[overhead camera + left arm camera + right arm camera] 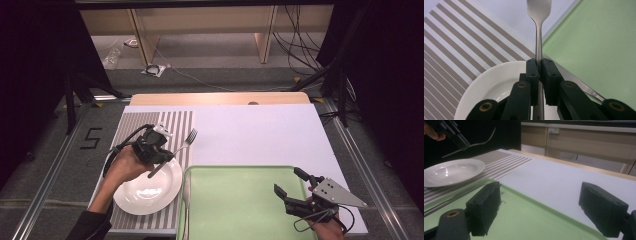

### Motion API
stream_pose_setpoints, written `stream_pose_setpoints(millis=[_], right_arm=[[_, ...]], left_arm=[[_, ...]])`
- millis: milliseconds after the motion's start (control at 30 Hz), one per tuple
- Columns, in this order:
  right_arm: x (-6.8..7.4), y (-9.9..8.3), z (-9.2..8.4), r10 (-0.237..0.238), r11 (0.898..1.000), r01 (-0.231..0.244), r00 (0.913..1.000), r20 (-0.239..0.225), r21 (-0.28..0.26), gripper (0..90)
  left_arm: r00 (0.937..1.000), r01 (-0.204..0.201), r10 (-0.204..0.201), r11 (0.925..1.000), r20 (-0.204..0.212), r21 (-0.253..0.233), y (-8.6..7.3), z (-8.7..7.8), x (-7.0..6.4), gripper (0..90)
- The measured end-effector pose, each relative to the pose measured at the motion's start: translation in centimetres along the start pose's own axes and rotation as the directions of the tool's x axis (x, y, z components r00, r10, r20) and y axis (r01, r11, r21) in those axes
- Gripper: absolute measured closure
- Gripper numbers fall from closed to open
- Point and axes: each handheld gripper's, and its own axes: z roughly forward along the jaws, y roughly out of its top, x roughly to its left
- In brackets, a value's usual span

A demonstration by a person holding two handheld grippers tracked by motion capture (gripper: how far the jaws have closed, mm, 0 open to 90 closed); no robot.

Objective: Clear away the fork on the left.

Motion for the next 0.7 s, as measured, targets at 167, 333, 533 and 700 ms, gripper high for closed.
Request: stream_pose_setpoints(millis=[167,333,533,700], right_arm=[[0.0,0.0,0.1,0.003,1.0,-0.003,1.0,-0.002,0.0,18.4],[0.1,0.0,0.1,0.003,1.0,-0.003,1.0,0.0,0.003,18.5],[0.1,0.0,0.0,0.001,1.0,-0.001,1.0,-0.001,0.002,18.5],[0.1,0.0,0.0,0.001,1.0,-0.001,1.0,-0.001,0.001,18.5]], left_arm=[[0.9998,0.004,-0.003,0.9999,0.019,-0.014,-0.6,-0.3,-0.8,83.6],[0.9993,0.012,-0.011,0.9999,0.035,-0.01,-0.9,-0.2,-1.4,83.6],[0.998,0.015,-0.015,0.9999,0.062,-0.001,-1.2,0.2,-2.4,83.6],[0.9955,0.014,-0.015,0.9998,0.093,0.012,-1.2,0.7,-3.5,83.6]])
